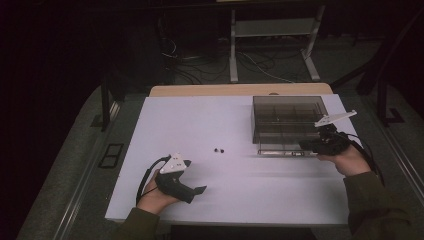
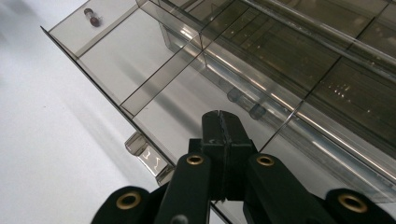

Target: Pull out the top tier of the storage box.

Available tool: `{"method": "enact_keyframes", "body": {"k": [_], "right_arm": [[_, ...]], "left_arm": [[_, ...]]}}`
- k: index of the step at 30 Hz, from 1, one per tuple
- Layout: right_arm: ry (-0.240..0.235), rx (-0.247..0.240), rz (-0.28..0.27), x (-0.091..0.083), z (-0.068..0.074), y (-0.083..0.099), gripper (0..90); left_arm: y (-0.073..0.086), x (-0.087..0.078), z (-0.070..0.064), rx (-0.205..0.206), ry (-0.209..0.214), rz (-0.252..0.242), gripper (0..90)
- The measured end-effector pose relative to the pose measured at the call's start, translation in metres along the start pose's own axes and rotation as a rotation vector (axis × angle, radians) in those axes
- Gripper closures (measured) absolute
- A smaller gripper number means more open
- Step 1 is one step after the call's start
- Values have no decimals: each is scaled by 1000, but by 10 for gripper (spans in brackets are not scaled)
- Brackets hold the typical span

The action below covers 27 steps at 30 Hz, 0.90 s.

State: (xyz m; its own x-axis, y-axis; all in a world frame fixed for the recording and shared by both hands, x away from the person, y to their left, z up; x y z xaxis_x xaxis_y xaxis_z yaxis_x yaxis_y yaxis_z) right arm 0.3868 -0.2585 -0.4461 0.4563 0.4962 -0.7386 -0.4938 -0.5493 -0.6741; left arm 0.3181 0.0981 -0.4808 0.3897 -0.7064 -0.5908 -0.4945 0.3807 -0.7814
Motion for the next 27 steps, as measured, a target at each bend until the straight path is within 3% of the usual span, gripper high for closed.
{"method": "enact_keyframes", "body": {"k": [7,13,17,20,27], "right_arm": [[-1,4,-52,-8,2,-8,886],[-26,-16,-116,-20,12,-17,874],[-31,-40,-138,-27,21,-16,864],[-68,-50,-166,-35,33,-13,844],[-83,-78,-162,-34,44,-2,803]], "left_arm": [[0,0,0,1,1,1,0],[-1,1,1,8,1,3,0],[0,1,0,0,2,2,0],[0,0,-1,-3,1,-1,0],[2,0,0,0,-2,6,0]]}}
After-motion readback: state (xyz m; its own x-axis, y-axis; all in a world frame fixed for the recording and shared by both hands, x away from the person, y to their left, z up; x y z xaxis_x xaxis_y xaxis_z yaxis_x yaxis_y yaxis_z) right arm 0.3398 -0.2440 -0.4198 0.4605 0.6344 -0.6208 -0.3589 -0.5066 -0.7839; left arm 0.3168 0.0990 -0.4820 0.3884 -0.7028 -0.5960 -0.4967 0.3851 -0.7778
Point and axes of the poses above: each handheld gripper's, and its own axes: x roughly forward along the jaws, y roughly out of its underside, z roughly to its left, the point moved 9 cm from there along x, roughly forward along the jaws, and after that the axes turned 11 degrees about -x, right-handed, at the moved point
